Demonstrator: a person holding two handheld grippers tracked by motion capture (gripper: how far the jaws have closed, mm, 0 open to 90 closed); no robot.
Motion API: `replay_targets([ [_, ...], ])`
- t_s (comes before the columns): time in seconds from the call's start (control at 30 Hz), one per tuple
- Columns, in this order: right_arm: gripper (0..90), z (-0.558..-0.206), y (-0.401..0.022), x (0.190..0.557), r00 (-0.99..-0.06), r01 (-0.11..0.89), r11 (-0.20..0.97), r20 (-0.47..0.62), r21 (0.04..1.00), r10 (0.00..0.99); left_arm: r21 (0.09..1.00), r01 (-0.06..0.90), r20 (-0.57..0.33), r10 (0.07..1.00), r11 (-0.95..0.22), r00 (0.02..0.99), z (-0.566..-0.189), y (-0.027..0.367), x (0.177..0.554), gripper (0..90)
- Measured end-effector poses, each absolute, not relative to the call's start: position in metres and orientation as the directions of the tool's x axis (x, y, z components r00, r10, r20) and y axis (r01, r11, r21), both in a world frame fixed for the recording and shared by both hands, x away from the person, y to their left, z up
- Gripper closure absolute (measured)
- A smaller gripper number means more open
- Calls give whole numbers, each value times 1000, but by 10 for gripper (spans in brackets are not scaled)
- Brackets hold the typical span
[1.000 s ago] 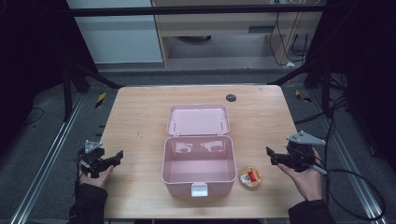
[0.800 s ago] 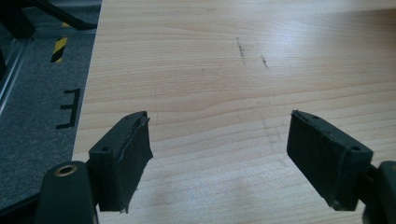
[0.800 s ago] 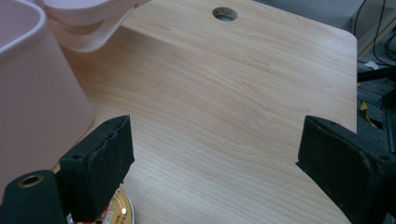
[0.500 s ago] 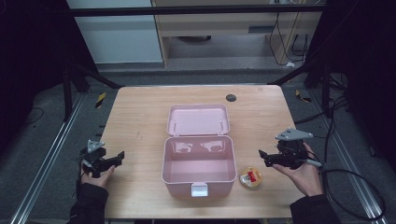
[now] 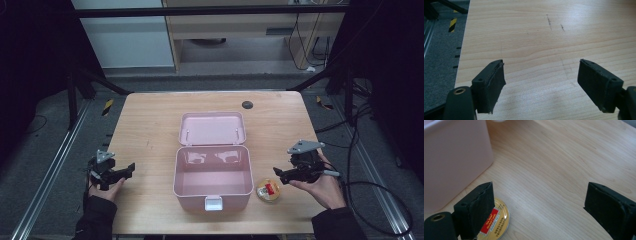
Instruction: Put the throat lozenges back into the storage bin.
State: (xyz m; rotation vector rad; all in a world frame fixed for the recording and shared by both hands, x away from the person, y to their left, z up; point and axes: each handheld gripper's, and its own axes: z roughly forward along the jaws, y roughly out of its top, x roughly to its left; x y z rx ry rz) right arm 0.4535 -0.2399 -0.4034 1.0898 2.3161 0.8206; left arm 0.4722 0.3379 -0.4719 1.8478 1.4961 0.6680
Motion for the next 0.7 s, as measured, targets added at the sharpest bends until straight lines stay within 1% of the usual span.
replay_targets([
  [0.7, 92, -415, -229, 452, -712, 522, 639, -124, 566, 691, 753, 643, -8, 975, -140, 222, -472, 337, 473, 210],
])
